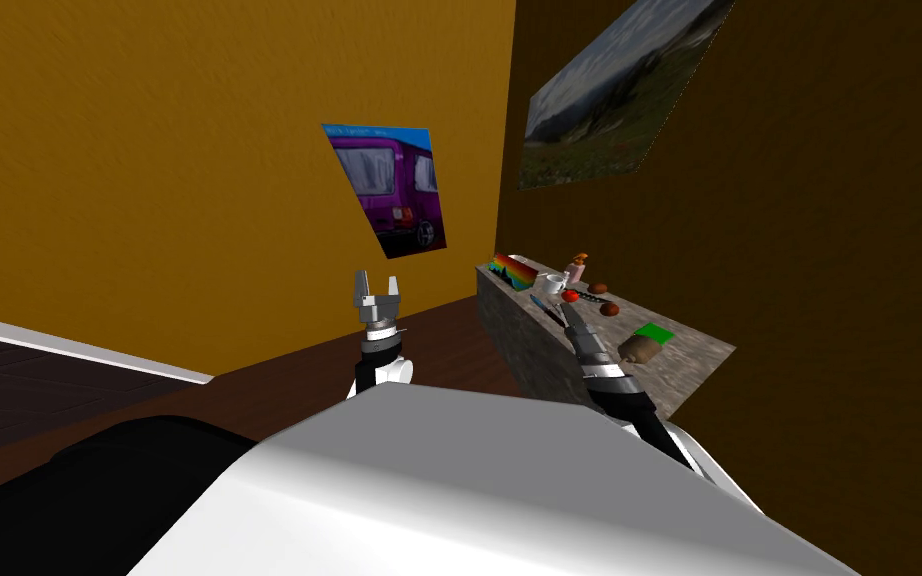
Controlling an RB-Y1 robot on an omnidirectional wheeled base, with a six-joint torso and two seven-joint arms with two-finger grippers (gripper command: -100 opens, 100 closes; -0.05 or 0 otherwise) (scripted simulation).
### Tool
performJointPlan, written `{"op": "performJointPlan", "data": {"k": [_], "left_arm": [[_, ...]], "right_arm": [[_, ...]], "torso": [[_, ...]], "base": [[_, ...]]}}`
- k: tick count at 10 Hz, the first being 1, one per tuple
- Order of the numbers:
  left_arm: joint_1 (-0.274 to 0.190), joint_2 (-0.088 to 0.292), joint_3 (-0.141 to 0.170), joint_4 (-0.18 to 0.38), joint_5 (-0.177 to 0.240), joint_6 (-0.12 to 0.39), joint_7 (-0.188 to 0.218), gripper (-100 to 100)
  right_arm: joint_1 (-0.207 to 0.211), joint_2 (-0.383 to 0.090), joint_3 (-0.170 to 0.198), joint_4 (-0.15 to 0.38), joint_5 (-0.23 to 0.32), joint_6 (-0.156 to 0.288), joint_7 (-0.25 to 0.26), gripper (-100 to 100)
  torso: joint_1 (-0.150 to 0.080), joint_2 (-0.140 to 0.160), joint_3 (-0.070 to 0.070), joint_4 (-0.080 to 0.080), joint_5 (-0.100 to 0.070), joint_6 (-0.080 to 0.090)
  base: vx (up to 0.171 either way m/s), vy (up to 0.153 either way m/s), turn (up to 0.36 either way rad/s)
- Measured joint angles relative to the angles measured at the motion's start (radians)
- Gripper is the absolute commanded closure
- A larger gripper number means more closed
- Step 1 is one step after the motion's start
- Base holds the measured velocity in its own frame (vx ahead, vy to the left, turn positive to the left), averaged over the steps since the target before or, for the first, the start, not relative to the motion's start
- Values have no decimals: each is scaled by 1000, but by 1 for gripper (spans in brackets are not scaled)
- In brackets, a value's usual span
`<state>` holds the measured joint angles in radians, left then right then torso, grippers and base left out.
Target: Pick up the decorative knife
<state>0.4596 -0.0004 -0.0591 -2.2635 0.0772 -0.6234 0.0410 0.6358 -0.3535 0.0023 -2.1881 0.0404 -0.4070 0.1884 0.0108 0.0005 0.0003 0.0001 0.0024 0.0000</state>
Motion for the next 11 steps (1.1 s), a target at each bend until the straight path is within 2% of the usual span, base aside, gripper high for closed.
{"op": "performJointPlan", "data": {"k": [3, 5, 6, 7, 9, 11], "left_arm": [[0, 0, 0, 0, 0, 0, 0, 0], [0, 0, 0, 0, 0, 0, 0, 0], [0, 0, 0, 0, 0, 0, 0, 0], [0, 0, 0, 0, 0, 0, 0, 0], [0, 0, 0, 0, 0, 0, 0, 0], [0, 0, 0, 0, 0, 0, 0, 0]], "right_arm": [[50, -69, 15, 33, -7, -2, 32, -100], [77, -116, 20, 49, -16, 19, 49, -100], [105, -145, 22, 80, -22, 1, 60, -100], [140, -184, 23, 92, -34, 7, 74, -100], [179, -222, 42, 115, -38, 22, 106, -100], [190, -261, 57, 178, -48, 18, 130, -100]], "torso": [[-5, -1, -1, 0, -1, 0], [-7, -1, -1, 0, -1, 0], [-7, -2, -1, 0, -1, 0], [-5, -3, -2, -1, -1, 0], [-5, -3, -2, -1, -1, 0], [-9, -5, -3, -1, -2, 0]], "base": [[4, 89, -17], [18, 65, -9], [49, 110, 0], [29, 92, -7], [41, 62, 10], [50, 33, 19]]}}
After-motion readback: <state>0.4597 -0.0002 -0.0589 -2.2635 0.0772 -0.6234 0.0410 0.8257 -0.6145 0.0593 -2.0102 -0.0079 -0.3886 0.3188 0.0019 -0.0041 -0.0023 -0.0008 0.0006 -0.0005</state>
